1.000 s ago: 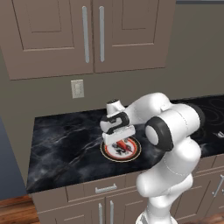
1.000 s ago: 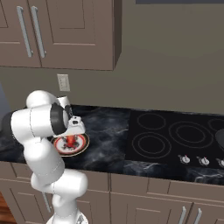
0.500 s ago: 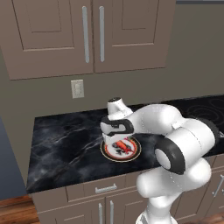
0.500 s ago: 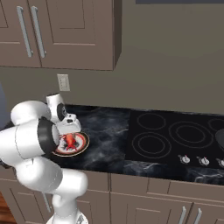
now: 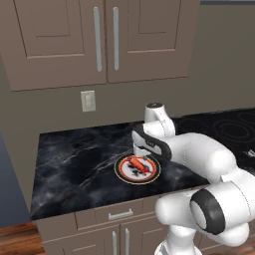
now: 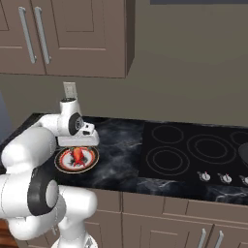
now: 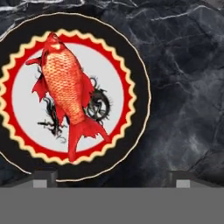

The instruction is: Place the fish on the plate and place the broccoli on the same plate.

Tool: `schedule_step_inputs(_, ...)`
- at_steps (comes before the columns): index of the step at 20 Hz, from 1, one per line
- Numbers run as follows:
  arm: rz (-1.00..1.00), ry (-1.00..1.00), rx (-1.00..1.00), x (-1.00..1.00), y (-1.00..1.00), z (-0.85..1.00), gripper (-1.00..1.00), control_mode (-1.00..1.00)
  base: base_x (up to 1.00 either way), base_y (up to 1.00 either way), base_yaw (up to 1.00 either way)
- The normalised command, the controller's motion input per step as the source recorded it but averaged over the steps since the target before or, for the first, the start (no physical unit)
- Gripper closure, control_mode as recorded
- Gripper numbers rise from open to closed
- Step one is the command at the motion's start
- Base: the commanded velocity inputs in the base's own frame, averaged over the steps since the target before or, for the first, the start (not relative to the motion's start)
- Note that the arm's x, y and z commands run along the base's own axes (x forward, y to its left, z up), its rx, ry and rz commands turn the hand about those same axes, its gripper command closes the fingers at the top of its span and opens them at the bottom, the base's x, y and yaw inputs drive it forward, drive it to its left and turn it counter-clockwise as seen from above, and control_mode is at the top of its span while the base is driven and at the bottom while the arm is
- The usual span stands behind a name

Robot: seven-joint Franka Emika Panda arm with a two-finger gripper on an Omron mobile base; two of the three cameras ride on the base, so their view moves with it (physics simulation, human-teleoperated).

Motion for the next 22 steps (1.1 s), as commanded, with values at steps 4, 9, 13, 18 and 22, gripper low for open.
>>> schedule_step_inputs(4, -0.06, 0.00, 0.11, -0.19, -0.63, 0.83, -1.00, -1.00, 0.00, 0.00, 0.00)
schedule_step_inputs(9, 0.00, -0.07, 0.11, -0.68, -0.22, 0.89, -1.00, -1.00, 0.00, 0.00, 0.00)
schedule_step_inputs(13, 0.00, -0.15, 0.05, -0.71, -0.02, 0.81, -1.00, -1.00, 0.00, 0.00, 0.00)
schedule_step_inputs(18, 0.00, -0.27, 0.00, -0.67, 0.00, 0.58, -1.00, -1.00, 0.00, 0.00, 0.00)
schedule_step_inputs(22, 0.00, -0.32, 0.00, -0.43, 0.00, 0.50, -1.00, -1.00, 0.00, 0.00, 0.00)
